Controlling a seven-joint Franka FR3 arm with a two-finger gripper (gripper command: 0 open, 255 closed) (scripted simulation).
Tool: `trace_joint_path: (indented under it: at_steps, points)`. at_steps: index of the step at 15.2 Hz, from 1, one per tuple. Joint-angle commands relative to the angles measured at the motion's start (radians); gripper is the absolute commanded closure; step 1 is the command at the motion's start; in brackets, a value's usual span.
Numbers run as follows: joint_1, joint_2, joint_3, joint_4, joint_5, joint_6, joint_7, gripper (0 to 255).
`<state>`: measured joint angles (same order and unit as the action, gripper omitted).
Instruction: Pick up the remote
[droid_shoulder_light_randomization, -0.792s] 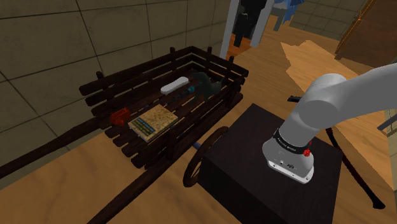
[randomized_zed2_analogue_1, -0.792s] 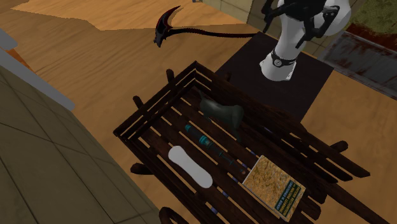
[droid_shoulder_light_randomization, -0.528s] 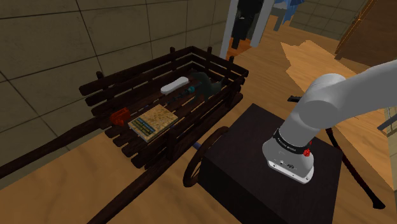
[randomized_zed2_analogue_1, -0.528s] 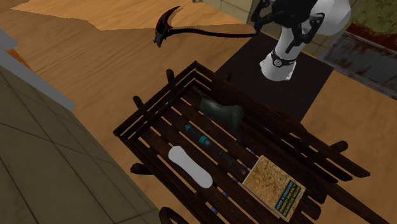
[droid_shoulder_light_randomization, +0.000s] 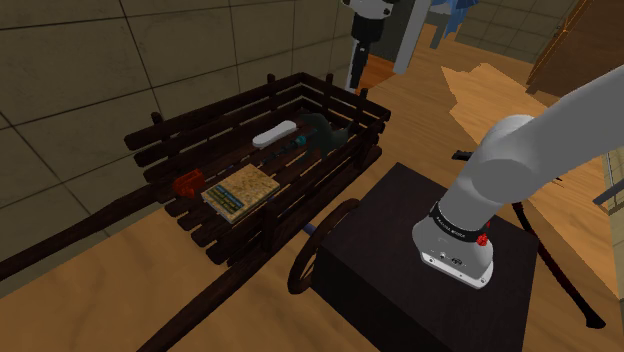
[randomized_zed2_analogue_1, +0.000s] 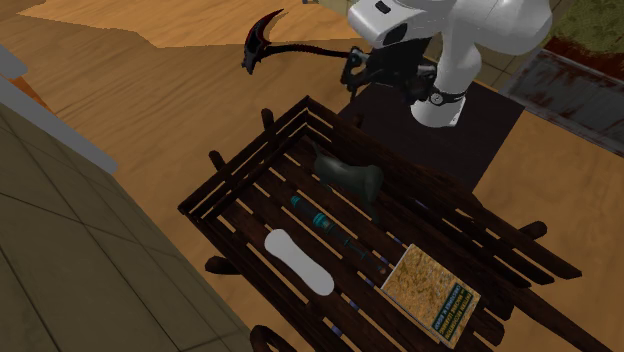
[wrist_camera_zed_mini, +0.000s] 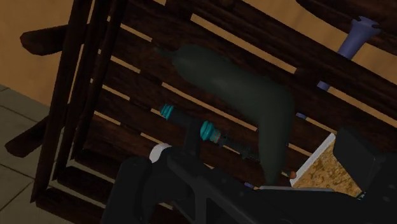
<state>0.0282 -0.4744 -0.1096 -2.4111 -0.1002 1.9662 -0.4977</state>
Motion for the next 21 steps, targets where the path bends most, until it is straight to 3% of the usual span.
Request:
trace_joint_path:
  at_steps: [1, 11, 21]
  points:
    - [0.013, 0.079, -0.028, 0.020, -0.002, 0.059, -0.085, 0]
    - [0.055, 0.482, -0.102, 0.213, 0.071, 0.252, -0.499, 0]
    - [0.028, 0.877, -0.040, 0.518, 0.154, 0.317, -0.851, 0]
